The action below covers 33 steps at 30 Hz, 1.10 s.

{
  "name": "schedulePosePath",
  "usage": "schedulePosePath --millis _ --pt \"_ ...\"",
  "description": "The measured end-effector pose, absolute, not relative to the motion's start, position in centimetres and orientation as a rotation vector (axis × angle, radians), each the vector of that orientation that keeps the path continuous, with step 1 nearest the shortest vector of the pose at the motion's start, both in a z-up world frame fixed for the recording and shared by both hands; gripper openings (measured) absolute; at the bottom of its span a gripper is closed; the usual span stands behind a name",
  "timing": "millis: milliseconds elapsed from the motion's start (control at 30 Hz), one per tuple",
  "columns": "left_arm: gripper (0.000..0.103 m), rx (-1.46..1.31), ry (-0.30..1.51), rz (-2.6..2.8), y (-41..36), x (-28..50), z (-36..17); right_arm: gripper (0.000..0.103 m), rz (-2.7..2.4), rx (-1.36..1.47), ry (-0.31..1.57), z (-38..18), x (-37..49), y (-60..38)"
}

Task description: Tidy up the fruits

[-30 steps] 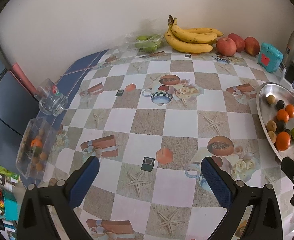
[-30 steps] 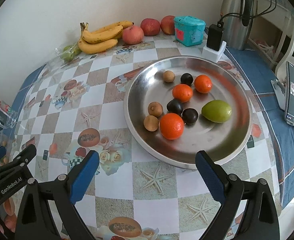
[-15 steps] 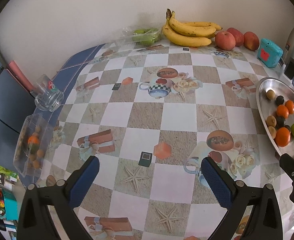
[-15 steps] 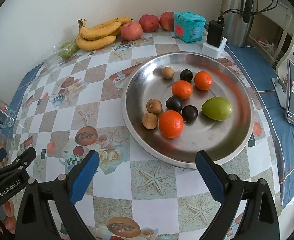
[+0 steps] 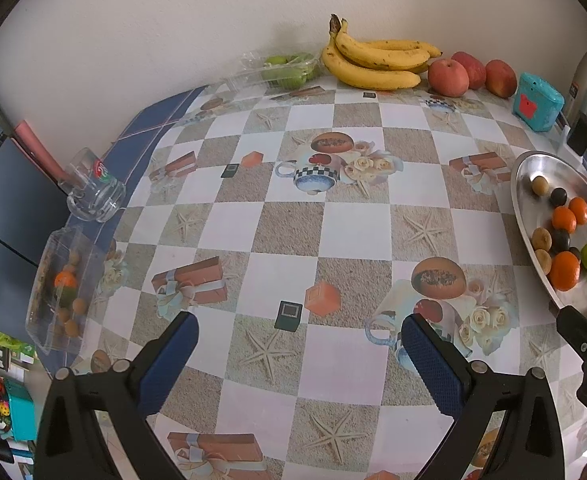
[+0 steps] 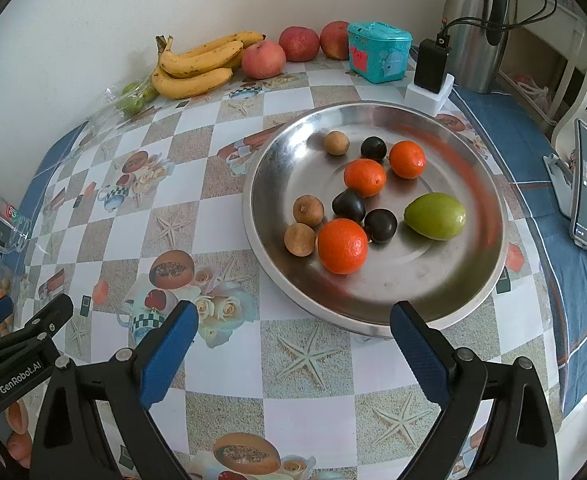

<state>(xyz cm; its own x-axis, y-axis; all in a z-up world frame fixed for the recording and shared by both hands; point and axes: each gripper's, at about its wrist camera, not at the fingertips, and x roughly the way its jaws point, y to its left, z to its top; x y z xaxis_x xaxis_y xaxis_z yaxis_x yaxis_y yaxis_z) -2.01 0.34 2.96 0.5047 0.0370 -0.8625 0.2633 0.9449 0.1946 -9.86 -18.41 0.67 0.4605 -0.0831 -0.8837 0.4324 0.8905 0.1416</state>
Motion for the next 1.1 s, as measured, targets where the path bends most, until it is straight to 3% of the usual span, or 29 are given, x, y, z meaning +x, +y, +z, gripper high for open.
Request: schedulePosePath --millis 1100 --pt "0.103 0.322 1.044 -0.142 0.25 -2.02 2.70 0.097 -0.320 0.370 1.071 0.23 -9.71 -18.37"
